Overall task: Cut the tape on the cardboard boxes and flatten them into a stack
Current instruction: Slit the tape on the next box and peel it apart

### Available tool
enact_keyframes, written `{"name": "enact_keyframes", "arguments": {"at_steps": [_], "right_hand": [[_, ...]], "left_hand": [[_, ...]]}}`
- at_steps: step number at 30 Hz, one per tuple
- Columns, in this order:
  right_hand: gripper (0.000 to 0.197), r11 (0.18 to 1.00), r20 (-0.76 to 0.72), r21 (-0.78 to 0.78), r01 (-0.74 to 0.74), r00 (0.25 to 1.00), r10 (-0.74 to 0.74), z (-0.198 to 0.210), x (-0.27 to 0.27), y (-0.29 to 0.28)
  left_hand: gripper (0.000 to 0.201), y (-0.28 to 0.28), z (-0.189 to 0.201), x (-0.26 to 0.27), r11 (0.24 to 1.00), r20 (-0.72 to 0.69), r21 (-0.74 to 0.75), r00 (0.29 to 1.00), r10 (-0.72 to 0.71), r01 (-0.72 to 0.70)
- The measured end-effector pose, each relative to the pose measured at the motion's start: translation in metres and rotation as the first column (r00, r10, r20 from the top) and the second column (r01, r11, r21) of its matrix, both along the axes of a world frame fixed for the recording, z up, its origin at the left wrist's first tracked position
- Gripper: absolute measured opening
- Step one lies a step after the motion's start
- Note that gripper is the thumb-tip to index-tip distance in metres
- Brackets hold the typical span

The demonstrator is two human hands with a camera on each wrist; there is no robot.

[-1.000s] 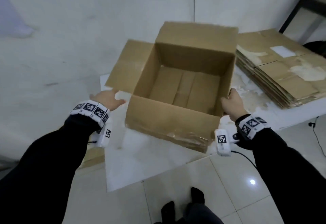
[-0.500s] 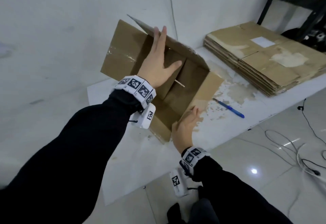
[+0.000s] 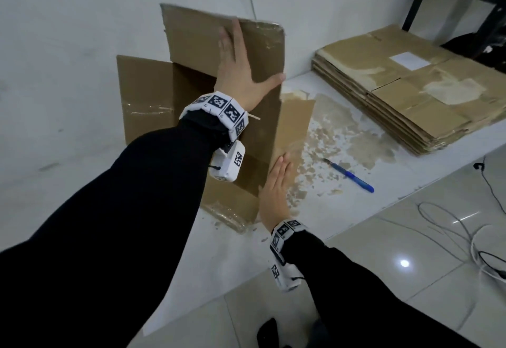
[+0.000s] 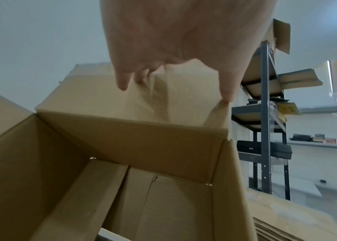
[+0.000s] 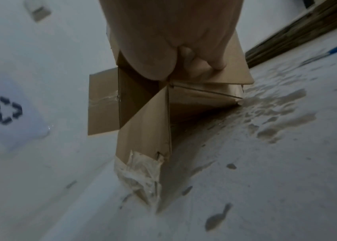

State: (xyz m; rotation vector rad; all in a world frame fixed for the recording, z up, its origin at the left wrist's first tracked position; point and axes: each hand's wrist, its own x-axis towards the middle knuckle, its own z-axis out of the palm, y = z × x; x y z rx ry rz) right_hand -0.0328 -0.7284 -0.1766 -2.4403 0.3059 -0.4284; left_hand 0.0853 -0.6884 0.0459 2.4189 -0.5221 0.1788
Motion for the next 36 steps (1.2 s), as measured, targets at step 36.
{"name": "enact_keyframes", "arguments": {"at_steps": [36], "right_hand": [[0.057,0.111,-0.162,0.986,0.127,0.896,0.413,0.100,0.102,-0.209]], "left_hand": [[0.105,-0.012,-0.020,-0.041,0.843,-0.300,0.529,0.950,0.082,0.095]]}}
